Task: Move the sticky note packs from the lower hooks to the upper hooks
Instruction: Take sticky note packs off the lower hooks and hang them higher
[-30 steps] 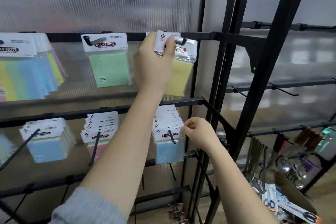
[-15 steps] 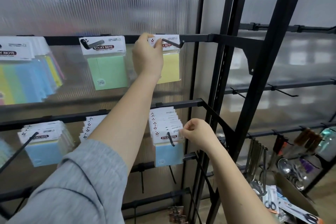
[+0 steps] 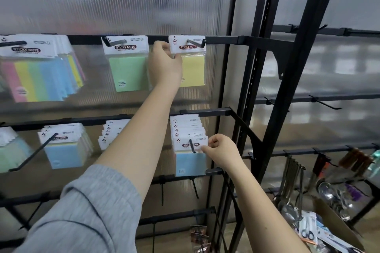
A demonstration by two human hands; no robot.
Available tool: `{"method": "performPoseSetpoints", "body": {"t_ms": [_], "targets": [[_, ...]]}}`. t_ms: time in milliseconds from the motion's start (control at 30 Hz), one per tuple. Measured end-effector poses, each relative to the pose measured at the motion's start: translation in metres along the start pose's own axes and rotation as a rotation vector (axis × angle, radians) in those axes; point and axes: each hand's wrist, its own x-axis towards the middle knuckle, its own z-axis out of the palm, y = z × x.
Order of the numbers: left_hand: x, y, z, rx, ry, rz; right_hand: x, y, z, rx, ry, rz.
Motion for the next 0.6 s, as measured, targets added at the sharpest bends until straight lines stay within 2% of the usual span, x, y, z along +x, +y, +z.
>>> {"method": "performPoseSetpoints", "body": {"t_ms": [267, 467, 600], "targets": [[-0.034, -0.004, -0.031, 0.097, -0.083, -0.026, -0.01, 0.006, 0.009, 0.03, 0.075, 0.014], [-0.057, -0.023, -0.064, 0.162, -0.14, -0.083, -0.026, 0.006, 0.019, 0.144, -0.019, -0.043], [-0.071, -0.046, -0.089, 0.143, -0.12, -0.134, -0.038, 0.001, 0.028, 0.147, 0.048, -0.042]]}}
